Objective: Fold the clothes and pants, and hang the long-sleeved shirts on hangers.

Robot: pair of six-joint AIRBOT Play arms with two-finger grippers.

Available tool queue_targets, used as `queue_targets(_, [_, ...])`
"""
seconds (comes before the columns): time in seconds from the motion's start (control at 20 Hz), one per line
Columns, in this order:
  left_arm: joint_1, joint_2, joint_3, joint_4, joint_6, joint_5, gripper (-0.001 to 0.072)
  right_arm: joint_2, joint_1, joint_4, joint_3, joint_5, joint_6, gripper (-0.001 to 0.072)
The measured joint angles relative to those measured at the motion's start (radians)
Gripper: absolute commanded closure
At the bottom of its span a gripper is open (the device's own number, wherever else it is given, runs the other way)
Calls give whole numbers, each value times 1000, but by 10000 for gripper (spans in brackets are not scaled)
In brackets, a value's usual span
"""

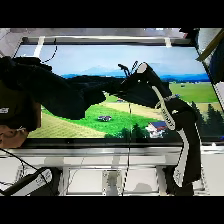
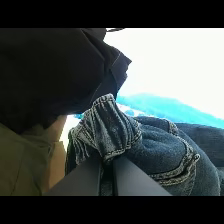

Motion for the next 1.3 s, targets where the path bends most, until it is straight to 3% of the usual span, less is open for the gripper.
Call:
queue_targets(0.5, [0,-2,0,-3,5,0,669,-119,69,146,0,-210,35,169])
queue_targets(0.65, [0,-2,0,-3,6,0,669,-130,75,179,0,-272,37,351])
queue_targets(0.7, [0,-2,0,-3,7,-1,669,-131,77,188,0,-289,36,488])
queue_targets(0.75, [0,-2,0,-3,7,-1,669,-132,80,202,0,-306,36,685])
queue_targets(1.0, [0,-2,0,-3,7,-3,669,-123,64,222,53,-300,18,691])
queue_targets(1.3, [0,23,0,59,7,-40,669,149,-109,126,100,-38,7,691])
